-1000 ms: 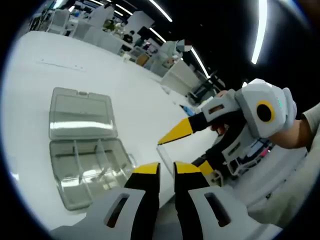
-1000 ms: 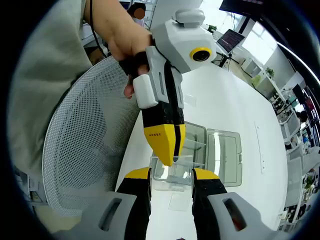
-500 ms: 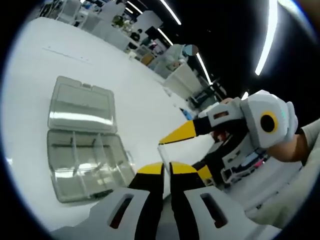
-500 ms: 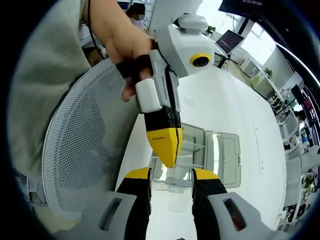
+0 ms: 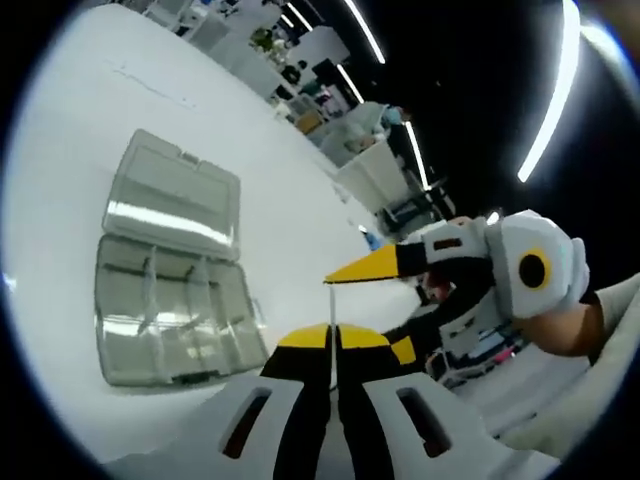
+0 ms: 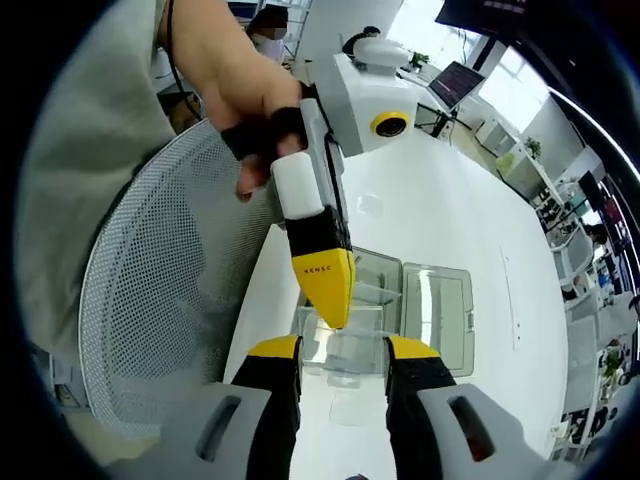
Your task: Insert the divider into the dual guide fixture by aligning both edges with the guide slots and pushing it downward to the bottom, including one-sided entry, uneven engagement, binding, and posture correction.
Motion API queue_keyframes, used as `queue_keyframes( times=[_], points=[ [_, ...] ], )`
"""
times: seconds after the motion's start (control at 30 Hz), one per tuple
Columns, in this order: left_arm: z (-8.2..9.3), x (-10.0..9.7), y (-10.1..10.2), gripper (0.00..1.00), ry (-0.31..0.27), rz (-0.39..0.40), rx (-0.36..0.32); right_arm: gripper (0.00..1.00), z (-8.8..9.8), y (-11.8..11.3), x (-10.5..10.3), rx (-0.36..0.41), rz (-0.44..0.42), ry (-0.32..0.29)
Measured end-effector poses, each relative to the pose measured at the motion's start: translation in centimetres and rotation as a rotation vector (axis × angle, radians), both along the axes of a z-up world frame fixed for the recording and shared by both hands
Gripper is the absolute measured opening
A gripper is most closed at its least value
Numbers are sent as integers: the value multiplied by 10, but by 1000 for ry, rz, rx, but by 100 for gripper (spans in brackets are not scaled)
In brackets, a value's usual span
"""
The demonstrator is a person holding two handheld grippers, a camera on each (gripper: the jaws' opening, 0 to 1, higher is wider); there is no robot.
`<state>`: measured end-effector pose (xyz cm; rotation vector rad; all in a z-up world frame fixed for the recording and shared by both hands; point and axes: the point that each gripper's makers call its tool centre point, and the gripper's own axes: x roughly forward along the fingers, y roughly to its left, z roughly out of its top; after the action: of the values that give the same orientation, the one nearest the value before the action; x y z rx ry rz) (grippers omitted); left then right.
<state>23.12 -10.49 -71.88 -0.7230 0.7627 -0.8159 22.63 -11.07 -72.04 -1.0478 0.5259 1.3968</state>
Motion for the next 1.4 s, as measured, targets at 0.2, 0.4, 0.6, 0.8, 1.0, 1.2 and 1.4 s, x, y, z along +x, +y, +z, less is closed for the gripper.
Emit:
queue_keyframes(
  times=[0.2, 0.4, 0.6, 0.8, 1.0, 1.2, 1.4],
  points=[
    [0, -1, 4, 0, -66, -27, 25, 29, 4, -1, 4, 5, -13, 20],
    [4, -2, 6, 0, -151, -71, 50, 22, 8, -3, 10, 5, 0, 58],
    [7, -5, 9, 0, -248, -132, 99, 14, 11, -4, 12, -13, 29, 94],
    [13, -8, 7, 0, -353, -187, 137, 12, 13, 1, 4, -27, 82, 154],
    [17, -10, 6, 0, -433, -224, 160, 10, 12, 2, 1, -45, 107, 185],
    [16, -13, 5, 0, -511, -267, 213, 3, 15, 2, -2, -62, 126, 246],
    [17, -14, 4, 0, -555, -284, 231, 3, 13, 2, -5, -79, 138, 256]
  ],
)
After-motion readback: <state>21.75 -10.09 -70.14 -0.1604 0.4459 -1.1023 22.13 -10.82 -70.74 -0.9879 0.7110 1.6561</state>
